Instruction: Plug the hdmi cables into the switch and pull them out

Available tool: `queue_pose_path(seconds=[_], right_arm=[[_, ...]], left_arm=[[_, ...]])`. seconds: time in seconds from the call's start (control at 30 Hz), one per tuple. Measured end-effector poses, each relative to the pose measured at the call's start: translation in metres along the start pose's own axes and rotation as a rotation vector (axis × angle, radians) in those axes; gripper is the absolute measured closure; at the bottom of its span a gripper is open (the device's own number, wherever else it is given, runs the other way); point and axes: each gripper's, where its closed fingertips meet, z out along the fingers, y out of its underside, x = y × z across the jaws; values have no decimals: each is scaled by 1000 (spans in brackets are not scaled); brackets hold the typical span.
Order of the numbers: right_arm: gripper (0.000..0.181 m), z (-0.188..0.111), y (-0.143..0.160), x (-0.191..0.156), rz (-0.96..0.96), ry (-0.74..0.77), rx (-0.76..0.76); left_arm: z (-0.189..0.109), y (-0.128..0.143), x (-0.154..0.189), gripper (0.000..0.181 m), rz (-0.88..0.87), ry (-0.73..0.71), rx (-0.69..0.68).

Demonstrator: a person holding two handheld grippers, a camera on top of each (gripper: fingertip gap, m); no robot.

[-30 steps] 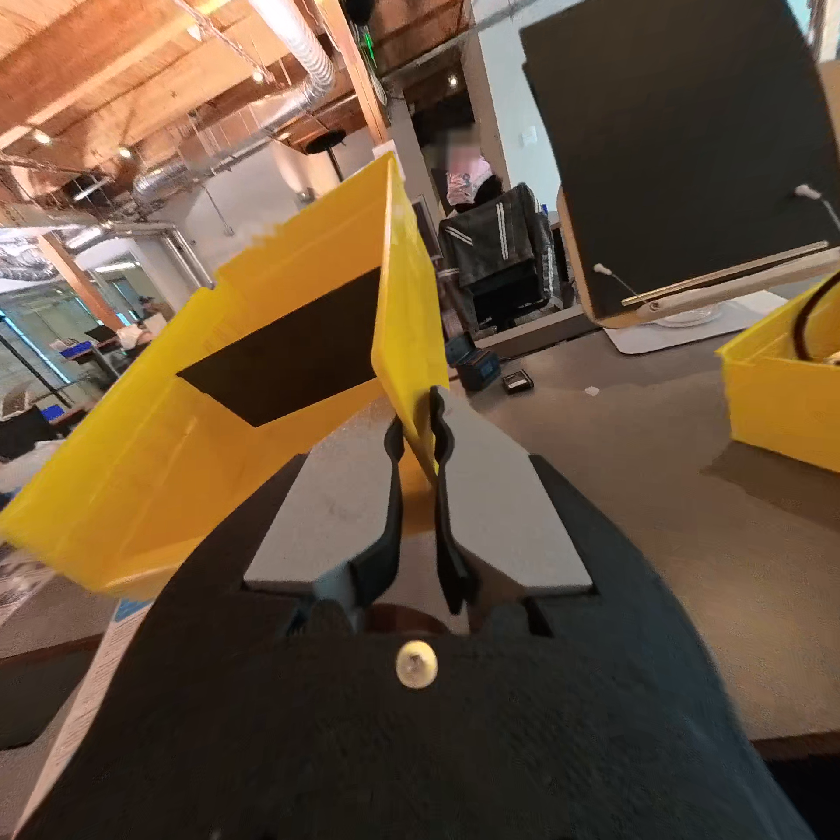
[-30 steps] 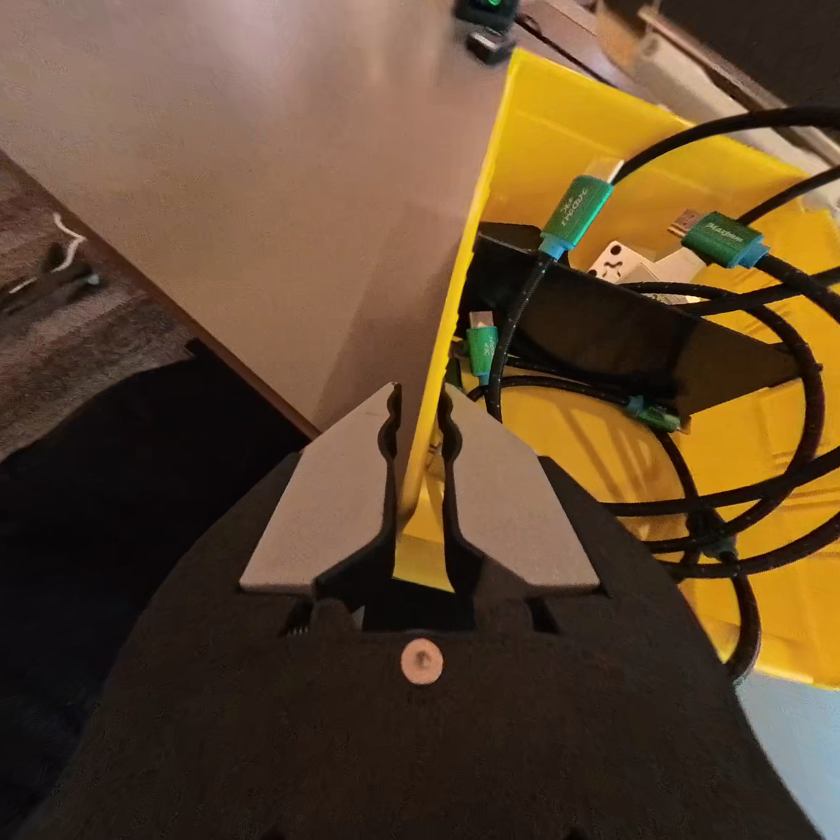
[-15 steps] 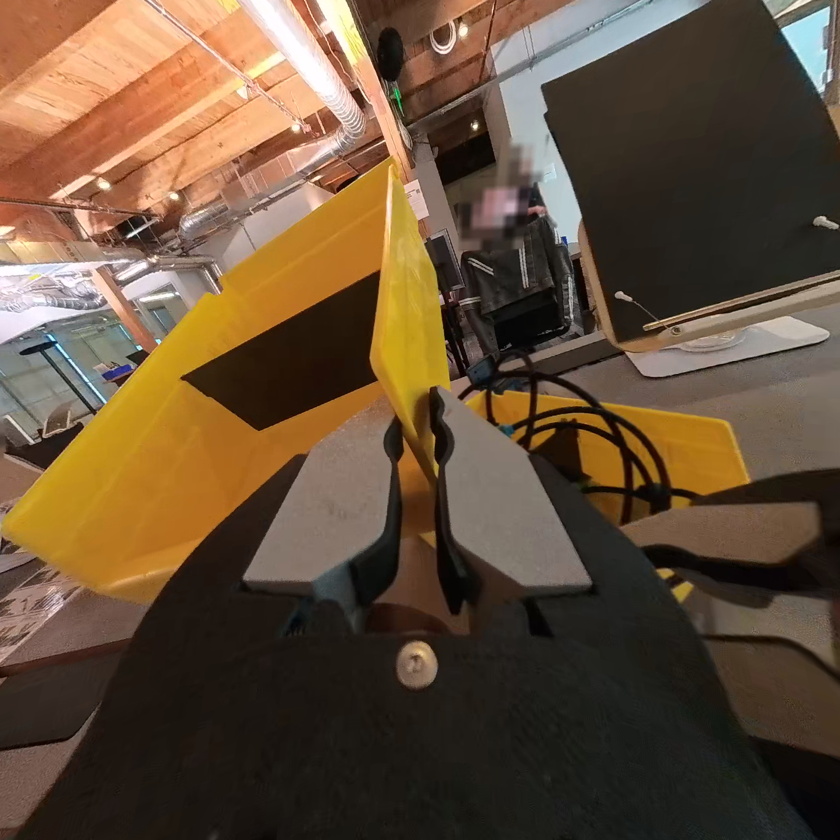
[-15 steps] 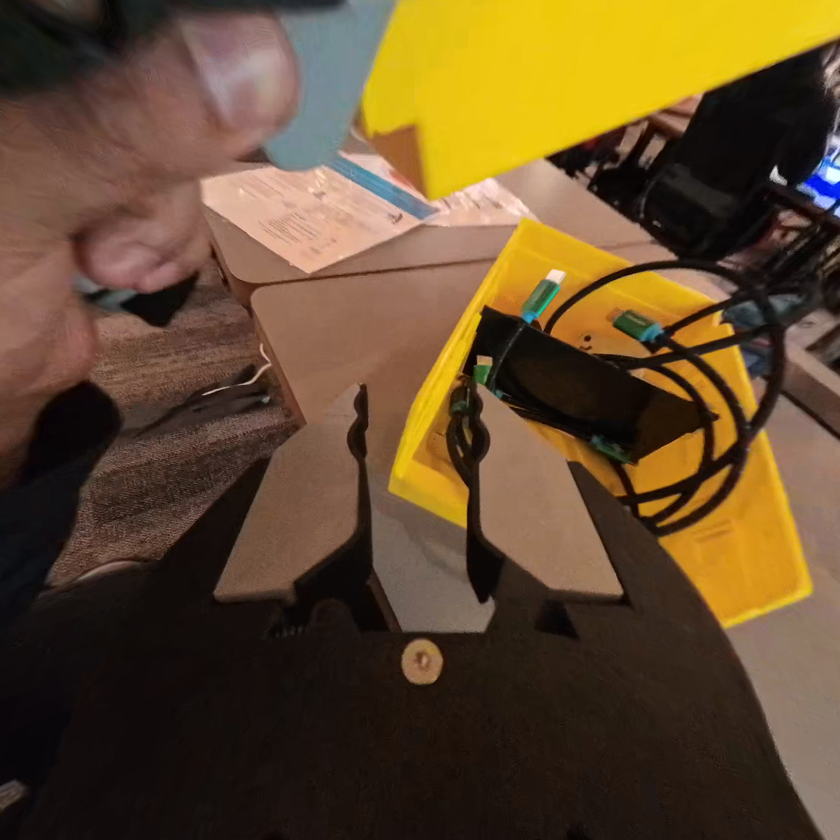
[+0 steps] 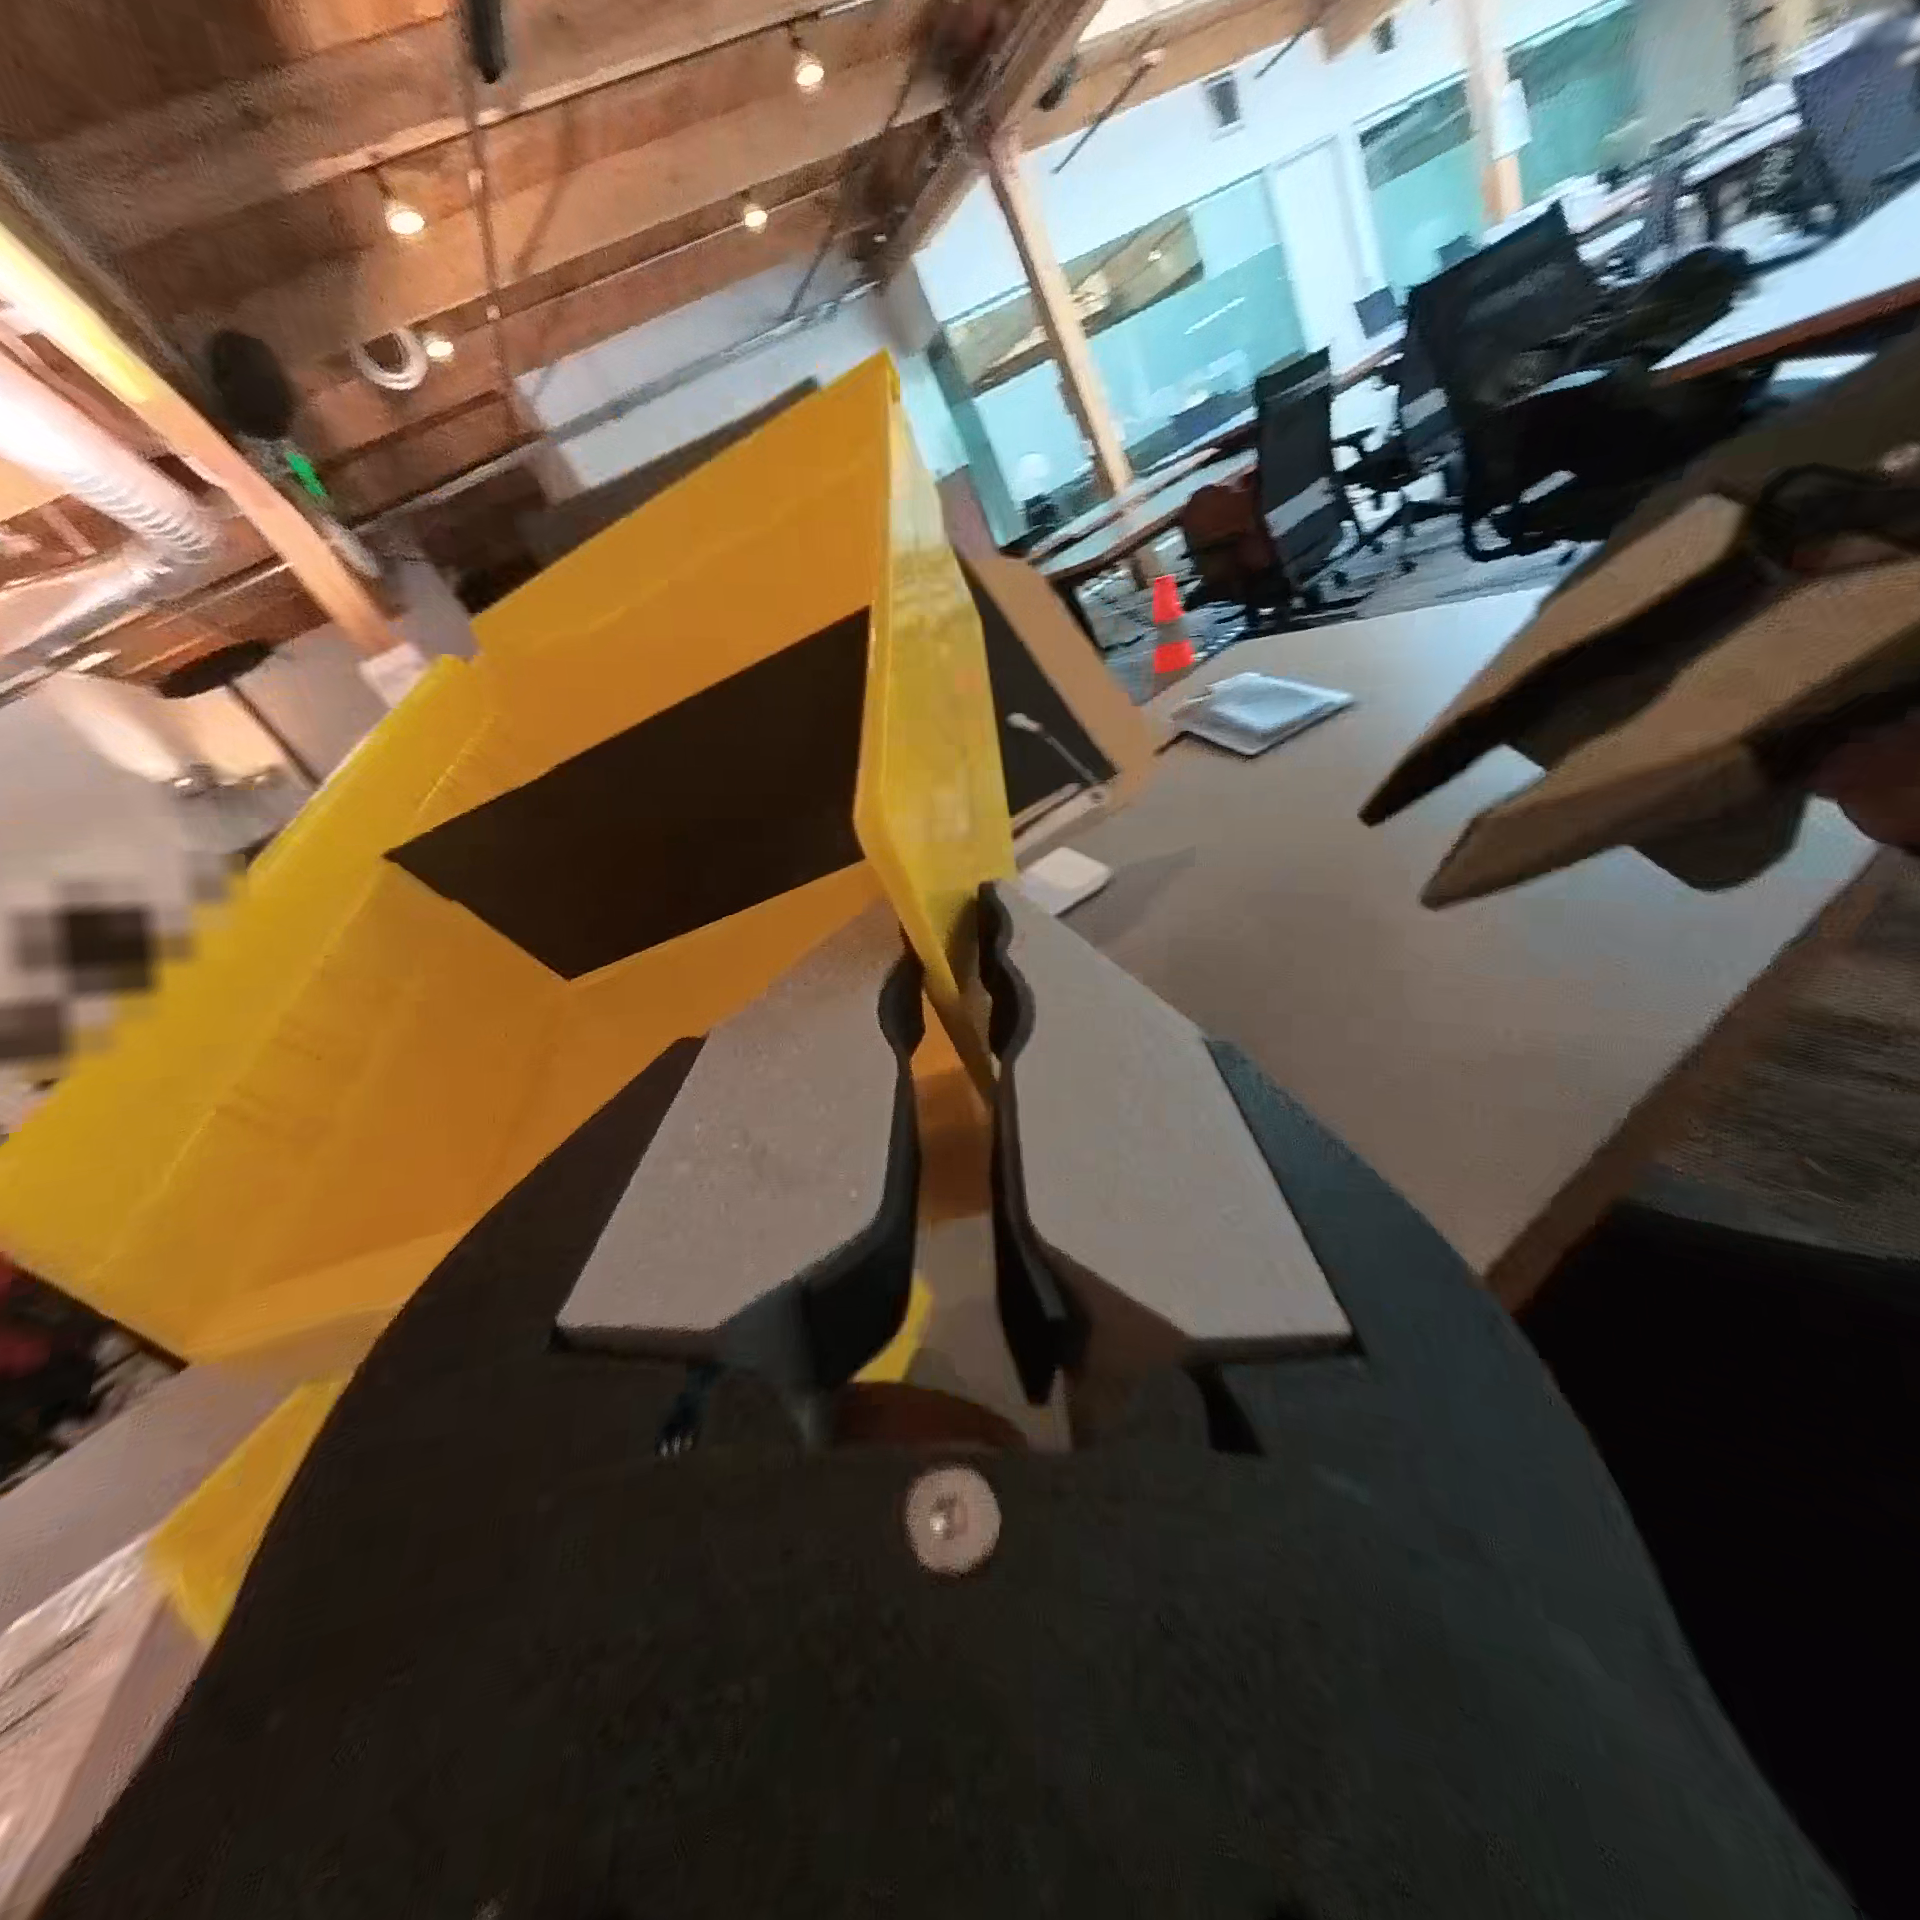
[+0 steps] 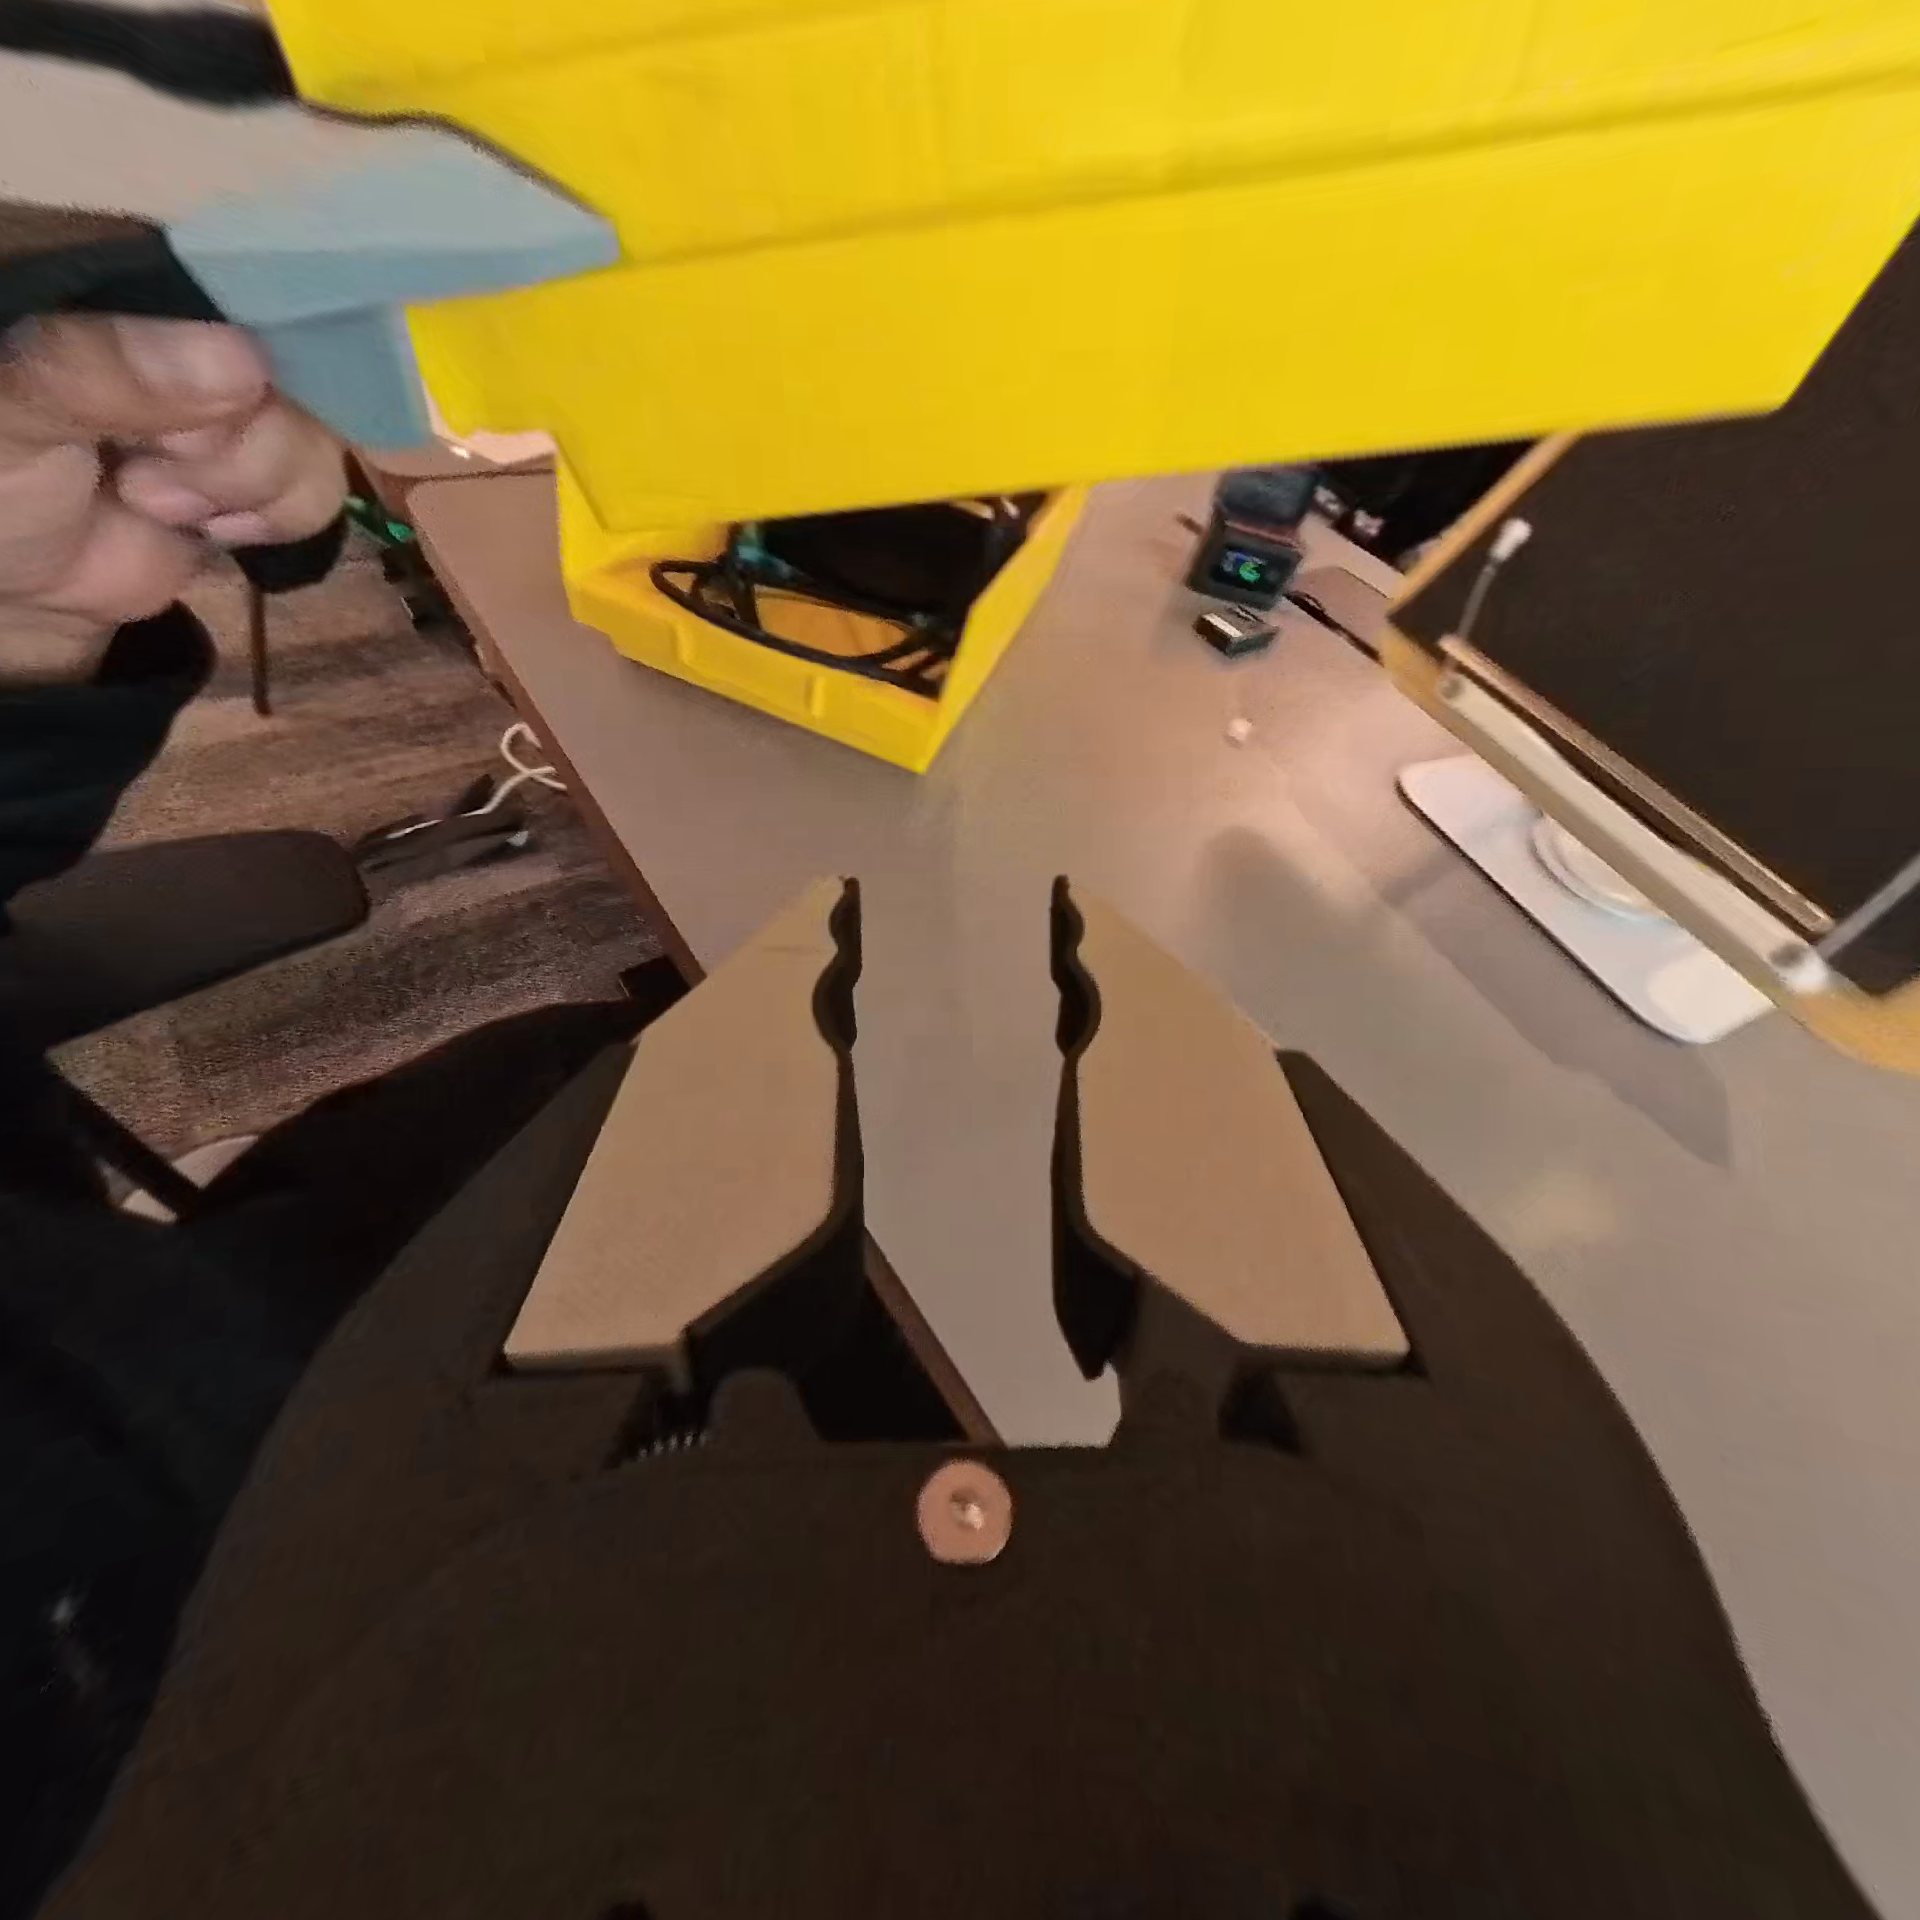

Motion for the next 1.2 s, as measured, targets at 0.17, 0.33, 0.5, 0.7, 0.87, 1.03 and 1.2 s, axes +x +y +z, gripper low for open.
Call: queue_pose_path(seconds=[0.17, 0.33, 0.5, 0.7, 0.87, 1.03, 1.2], right_arm=[[148, -87, 47, 63, 78, 189, -49], [147, -130, 84, 87, 211, 257, -5], [136, -130, 116, 90, 277, 268, -23], [119, -111, 106, 75, 200, 248, -21], [109, -75, 94, 61, 138, 287, 2], [96, -75, 124, 88, 32, 399, -164], [79, -139, 156, 150, 105, 550, -265]], left_arm=[[51, 9, 114, 176, 14, 259, -52], [114, 43, 212, 175, 4, 424, -157], [131, 68, 264, 164, -41, 516, -308], [85, 58, 189, 120, -194, 471, -349], [62, 100, 59, 119, -239, 140, -421], [38, 174, -15, 123, -362, 26, -556], [-13, 248, -93, 108, -357, -69, -694]])
